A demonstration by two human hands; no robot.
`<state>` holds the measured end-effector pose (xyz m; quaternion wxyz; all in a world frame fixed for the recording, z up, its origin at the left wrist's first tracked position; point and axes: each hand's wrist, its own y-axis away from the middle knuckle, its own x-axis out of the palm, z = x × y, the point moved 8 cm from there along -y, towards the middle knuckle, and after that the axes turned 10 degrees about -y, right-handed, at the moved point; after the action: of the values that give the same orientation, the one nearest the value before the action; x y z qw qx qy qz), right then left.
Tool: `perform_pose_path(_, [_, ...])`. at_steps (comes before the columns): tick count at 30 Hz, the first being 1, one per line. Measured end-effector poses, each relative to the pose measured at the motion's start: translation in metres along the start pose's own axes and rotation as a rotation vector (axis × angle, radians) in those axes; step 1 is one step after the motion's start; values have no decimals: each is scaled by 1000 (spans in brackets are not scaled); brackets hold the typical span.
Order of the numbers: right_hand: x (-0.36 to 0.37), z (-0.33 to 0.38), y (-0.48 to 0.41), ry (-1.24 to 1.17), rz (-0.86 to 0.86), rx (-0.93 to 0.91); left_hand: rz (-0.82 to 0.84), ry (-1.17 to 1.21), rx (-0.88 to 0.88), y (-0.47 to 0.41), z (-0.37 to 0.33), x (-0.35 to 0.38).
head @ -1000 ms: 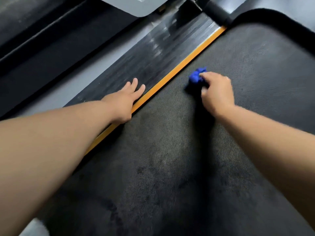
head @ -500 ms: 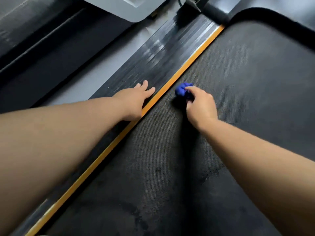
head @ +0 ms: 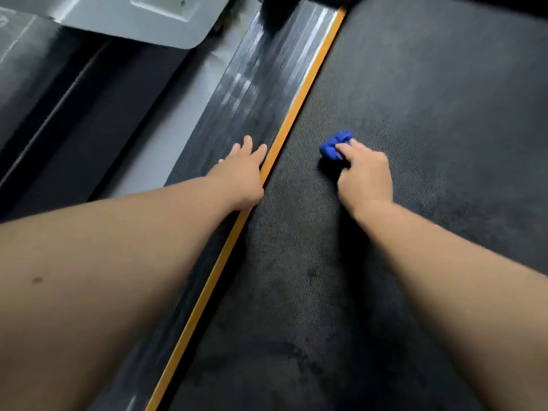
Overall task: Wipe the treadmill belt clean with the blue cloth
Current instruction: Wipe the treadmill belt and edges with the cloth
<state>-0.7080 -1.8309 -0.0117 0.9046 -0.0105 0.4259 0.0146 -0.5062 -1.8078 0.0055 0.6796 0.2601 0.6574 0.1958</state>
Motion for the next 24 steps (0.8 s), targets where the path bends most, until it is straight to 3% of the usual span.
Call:
perform_pose_path(3, [26, 41, 39, 73, 100, -146, -33, 47, 26, 6, 4, 3])
perform_pose_path(6, [74, 78, 110, 24, 352, -339, -76, -6, 24, 9, 4, 1])
perform_pose_path(7, [82, 78, 123, 4, 405, -325, -90, -14, 19, 9, 3, 2])
perform_pose_path(9, [74, 69, 107, -22, 348, -243, -106, -21, 22, 7, 2, 1])
perform_pose_path(12, [36, 53, 57, 53, 89, -111, -106, -30, 34, 6, 3, 2])
perform_pose_path(15, [20, 32, 37, 133, 46, 29, -101, -19, 27, 6, 5, 5])
perform_pose_path(18, [17, 10, 49, 2, -73, 223, -76, -35, 29, 8, 2, 5])
perform_pose_path(19, [19, 12, 55, -25, -84, 213, -63, -57, 29, 7, 2, 4])
perform_pose_path(24, [42, 50, 102, -54, 310, -125, -169, -311, 32, 5, -7, -5])
